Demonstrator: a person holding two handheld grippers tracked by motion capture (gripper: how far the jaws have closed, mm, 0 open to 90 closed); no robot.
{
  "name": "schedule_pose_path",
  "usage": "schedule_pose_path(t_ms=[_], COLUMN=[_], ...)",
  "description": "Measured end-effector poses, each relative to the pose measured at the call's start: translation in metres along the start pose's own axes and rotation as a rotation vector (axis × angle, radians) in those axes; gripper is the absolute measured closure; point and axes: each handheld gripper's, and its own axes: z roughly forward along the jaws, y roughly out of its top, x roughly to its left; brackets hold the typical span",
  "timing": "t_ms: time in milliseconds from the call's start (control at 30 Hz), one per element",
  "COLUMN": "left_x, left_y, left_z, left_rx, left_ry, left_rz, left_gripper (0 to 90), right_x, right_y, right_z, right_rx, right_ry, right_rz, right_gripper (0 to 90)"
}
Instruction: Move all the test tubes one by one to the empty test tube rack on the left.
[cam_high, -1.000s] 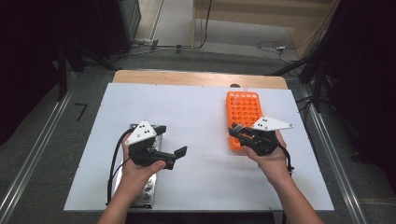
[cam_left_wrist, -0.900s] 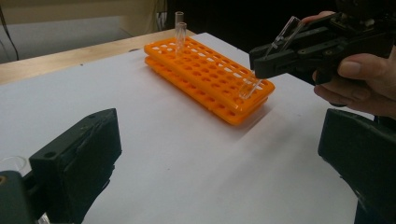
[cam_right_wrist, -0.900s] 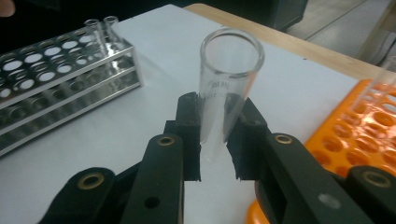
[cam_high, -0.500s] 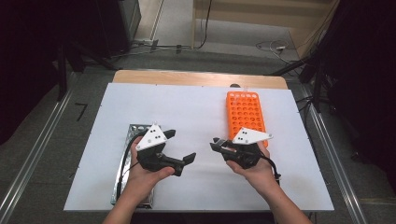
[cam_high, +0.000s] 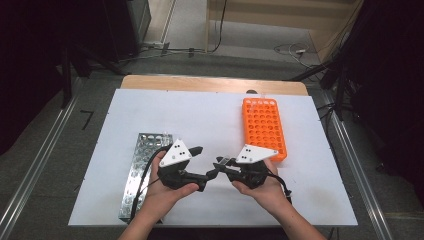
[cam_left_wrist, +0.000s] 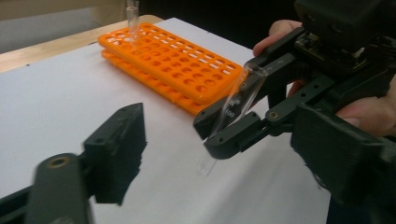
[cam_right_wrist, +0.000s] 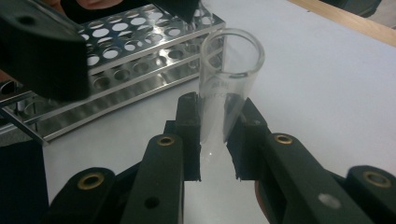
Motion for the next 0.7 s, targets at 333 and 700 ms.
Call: schedule_pose_path(t_ms=[333, 700], left_x=[-0.011, -0.016], left_y=[0.001, 0.000], left_z=[0.004, 0.008], left_rx=[-0.008, 0.014], left_ry=[-0.002, -0.013], left_rz=[0.042, 0.082], left_gripper=[54.5, 70.6], right_x=[0.014, 0.020], right_y=[0.002, 0.004], right_z=[0.006, 0.007], right_rx=[0.016, 0.020], right_ry=[0.037, 0.060], right_rz=[-0.029, -0.035], right_gripper=[73.6, 73.6])
